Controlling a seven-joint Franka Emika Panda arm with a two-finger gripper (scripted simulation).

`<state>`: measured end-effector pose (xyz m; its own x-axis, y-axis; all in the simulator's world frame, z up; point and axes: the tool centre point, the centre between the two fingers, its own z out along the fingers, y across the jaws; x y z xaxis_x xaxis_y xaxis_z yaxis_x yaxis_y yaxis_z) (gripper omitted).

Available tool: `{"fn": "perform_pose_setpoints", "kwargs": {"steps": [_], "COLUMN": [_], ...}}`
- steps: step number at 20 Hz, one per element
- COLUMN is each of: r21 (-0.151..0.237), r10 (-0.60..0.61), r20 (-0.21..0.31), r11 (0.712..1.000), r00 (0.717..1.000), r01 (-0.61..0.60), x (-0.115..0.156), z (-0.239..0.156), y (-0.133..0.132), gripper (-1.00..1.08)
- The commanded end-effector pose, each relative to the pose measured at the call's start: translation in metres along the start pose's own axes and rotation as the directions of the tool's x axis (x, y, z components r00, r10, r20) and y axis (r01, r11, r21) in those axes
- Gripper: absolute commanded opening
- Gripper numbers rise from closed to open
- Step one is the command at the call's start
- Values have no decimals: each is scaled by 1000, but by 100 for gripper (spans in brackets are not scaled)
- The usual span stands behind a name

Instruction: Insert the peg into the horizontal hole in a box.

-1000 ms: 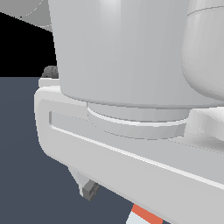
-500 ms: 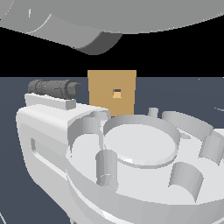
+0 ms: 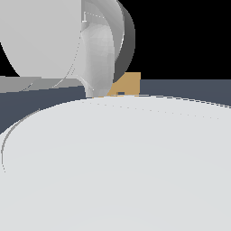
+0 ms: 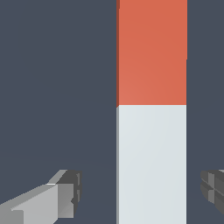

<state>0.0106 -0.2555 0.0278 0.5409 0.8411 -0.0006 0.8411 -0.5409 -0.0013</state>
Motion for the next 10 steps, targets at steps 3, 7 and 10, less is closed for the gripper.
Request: {"fn": "perform_pose_setpoints", "kwargs": {"steps": [3,7,10], "r21": [-1,-1,-1], "r10": [1,1,1], "r20": [-1,-1,-1], "r11": [1000,1000,1000], "r00": [1000,1000,1000], "r01": [-1,-1,-1], "x": [0,0,0], "z": [10,10,10], "y": [1,2,2], "gripper": [100,-100,-100]}}
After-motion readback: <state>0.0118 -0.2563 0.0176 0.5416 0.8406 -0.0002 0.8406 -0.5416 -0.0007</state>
